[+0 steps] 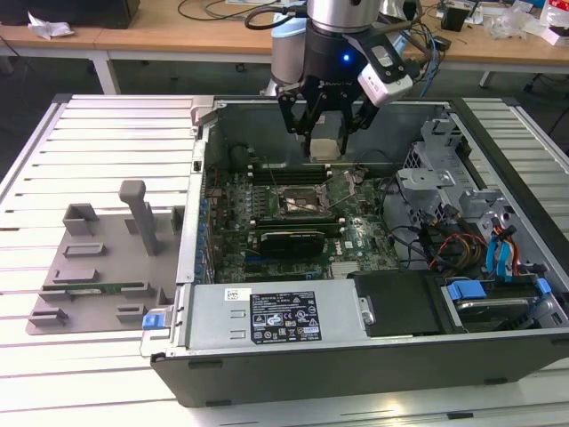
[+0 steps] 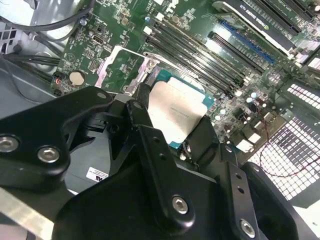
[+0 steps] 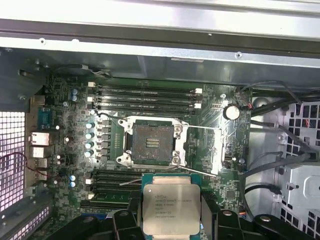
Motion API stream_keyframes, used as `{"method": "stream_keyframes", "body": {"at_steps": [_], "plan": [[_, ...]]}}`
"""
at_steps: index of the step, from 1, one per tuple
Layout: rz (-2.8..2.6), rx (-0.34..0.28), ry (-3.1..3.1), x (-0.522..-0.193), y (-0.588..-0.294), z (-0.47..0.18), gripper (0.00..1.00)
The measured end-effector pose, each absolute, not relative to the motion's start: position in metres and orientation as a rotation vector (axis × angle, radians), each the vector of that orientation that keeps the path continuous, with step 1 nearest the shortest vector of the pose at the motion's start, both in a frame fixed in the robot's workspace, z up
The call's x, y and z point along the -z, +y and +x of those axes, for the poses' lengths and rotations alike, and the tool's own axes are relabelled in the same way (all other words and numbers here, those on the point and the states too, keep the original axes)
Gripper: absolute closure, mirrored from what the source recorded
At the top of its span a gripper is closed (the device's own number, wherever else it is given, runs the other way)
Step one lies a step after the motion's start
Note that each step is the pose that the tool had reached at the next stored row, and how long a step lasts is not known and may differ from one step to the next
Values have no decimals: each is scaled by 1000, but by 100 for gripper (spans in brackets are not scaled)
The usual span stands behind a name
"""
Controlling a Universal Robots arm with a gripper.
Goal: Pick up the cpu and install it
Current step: 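Pick up the cpu and move it towards the insertion slot, then place the cpu into insertion slot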
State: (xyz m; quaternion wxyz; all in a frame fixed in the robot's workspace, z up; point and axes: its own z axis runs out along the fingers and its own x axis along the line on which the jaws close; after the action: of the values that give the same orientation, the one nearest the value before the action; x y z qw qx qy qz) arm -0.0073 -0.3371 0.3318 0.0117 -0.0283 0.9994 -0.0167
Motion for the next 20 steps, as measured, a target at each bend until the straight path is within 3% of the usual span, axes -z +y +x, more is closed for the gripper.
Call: {"method": "stream_keyframes", "body": {"at_steps": [20], "plan": [[50, 57, 3119, -332, -337, -7, 45]]}}
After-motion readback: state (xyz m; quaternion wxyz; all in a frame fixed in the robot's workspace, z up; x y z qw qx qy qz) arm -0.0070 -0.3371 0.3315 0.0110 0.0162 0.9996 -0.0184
